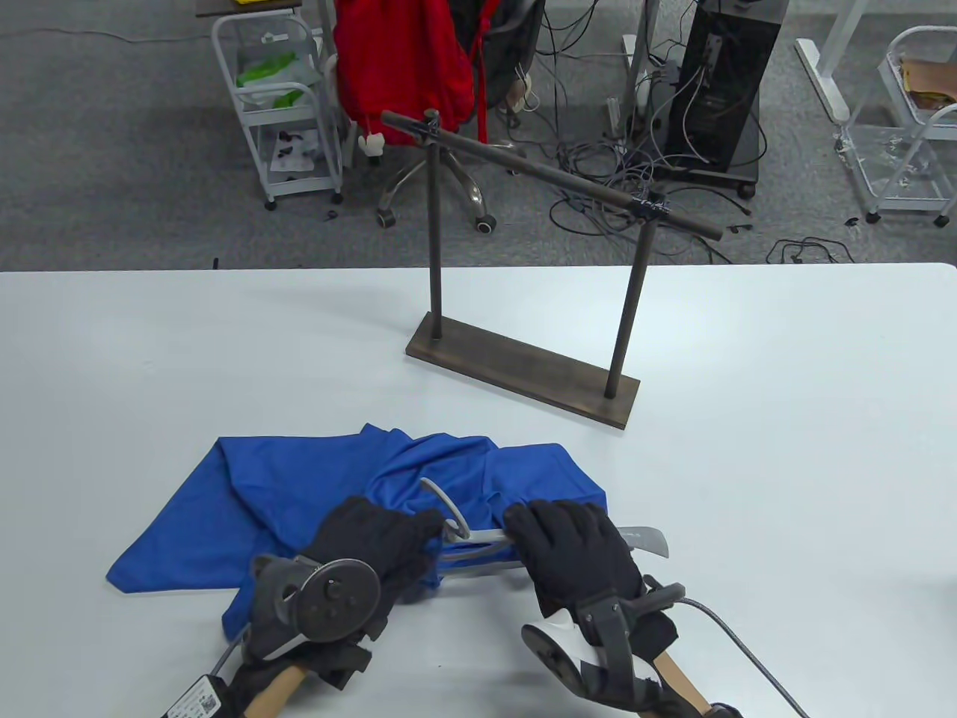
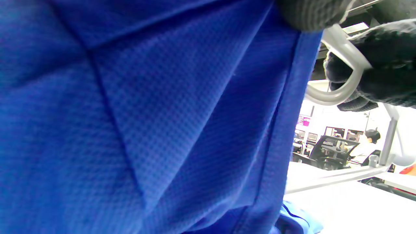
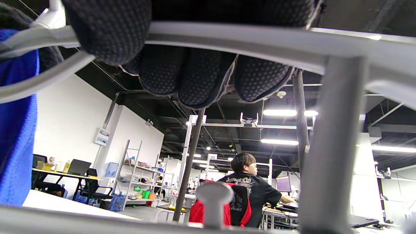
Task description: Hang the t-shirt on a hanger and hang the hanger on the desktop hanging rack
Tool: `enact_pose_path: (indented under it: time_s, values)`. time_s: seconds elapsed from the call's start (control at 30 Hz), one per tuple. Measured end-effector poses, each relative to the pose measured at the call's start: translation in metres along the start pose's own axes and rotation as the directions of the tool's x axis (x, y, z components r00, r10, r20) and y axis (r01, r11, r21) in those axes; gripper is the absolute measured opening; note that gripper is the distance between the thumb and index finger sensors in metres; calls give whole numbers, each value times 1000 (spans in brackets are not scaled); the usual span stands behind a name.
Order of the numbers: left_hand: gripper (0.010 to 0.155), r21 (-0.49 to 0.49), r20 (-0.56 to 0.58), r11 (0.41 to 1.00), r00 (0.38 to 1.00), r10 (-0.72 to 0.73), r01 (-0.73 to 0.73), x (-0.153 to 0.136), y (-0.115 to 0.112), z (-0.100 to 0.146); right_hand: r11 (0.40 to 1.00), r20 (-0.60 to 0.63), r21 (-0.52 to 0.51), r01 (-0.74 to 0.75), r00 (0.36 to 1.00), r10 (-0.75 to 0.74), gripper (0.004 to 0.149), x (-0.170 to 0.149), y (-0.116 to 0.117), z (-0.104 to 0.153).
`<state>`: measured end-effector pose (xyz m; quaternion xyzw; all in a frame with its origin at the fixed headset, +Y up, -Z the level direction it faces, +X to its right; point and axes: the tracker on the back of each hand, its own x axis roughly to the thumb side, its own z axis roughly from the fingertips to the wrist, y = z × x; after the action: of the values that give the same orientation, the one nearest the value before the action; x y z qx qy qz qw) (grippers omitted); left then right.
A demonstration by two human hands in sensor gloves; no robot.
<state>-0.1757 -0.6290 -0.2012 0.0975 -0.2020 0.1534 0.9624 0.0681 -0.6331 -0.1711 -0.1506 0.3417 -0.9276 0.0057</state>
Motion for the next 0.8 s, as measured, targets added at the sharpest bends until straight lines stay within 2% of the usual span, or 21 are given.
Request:
enact_pose_path:
  time_s: [0.1,0.2,0.3,0.4,0.5,0.53,0.57,0.67,0.8]
  values:
    - [55,-11,3,1000,1000,6,-6,4,-2,-1,1000,13,-11,-15,1000,15,44,2,0,1]
    - [54,26,0,999,999,-38,38,5,0,0,1000,12,0,-26,1000,26,44,3,0,0]
    - [54,69,-32,997,999,-26,29,3,8,0,999,16,-23,-29,999,30,54,7,-3,2]
    - [54,157,-70,987,997,-25,35,-3,20,1,982,102,-156,-105,987,122,61,20,-12,8]
    - [54,228,-88,974,996,23,-3,-9,34,4,973,253,-210,-90,957,143,53,36,-15,13]
    - [54,242,-89,970,996,30,-8,-10,36,5,978,292,-193,-74,948,129,49,39,-13,14]
    - [54,266,-85,964,995,43,-19,-11,41,7,989,318,-131,-63,943,102,48,43,-7,14]
    - [54,314,-66,948,995,72,-47,-12,51,12,996,309,15,-92,947,83,53,43,9,12]
    - [54,355,-21,930,994,111,-96,-9,62,19,972,289,209,-105,957,42,65,39,28,8]
